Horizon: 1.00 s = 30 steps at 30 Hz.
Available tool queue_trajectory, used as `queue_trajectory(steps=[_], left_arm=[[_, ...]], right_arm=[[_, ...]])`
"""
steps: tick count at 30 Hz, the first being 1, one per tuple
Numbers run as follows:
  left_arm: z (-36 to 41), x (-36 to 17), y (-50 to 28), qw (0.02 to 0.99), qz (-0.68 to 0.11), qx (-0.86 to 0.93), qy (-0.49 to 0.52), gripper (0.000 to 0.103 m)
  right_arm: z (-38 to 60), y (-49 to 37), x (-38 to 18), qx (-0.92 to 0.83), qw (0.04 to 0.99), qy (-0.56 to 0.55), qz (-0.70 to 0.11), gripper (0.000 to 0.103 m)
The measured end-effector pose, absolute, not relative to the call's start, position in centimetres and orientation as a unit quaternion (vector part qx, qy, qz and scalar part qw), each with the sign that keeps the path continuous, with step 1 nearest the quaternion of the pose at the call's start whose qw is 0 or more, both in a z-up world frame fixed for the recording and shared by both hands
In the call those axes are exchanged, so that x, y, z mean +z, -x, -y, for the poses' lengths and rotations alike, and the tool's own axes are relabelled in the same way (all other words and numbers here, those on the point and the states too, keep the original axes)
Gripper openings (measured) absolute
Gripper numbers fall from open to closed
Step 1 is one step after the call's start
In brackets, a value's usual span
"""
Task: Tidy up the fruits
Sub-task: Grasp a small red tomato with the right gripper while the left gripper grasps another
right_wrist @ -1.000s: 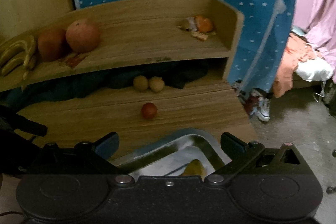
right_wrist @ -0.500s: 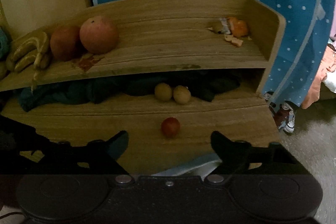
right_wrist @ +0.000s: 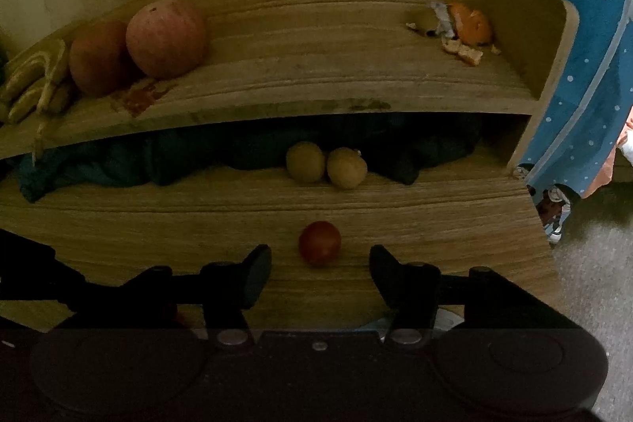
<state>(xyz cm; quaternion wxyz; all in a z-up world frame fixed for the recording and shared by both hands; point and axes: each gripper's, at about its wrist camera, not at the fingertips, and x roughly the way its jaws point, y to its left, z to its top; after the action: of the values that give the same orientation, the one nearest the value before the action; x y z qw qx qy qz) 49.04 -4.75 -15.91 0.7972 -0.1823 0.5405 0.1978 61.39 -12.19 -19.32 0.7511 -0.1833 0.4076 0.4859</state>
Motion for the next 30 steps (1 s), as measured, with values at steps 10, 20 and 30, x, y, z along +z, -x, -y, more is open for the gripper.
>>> queue_trajectory(steps=[10,20,30], left_arm=[[4.6,-15.9,-48.9,0.797,-0.541,0.196,0.184,0.026],[4.6,-15.9,-48.9,0.797,-0.542,0.195,0.182,0.026],[4.7,-15.9,-48.9,0.796,-0.544,0.191,0.182,0.025]], right_arm=[[11.7,-61.3,-19.5,0.486,0.754,0.192,-0.397,0.041],[11.7,-60.8,-19.4,0.494,0.753,0.206,-0.383,0.025],[12.6,-60.1,-19.2,0.496,0.746,0.202,-0.395,0.025]])
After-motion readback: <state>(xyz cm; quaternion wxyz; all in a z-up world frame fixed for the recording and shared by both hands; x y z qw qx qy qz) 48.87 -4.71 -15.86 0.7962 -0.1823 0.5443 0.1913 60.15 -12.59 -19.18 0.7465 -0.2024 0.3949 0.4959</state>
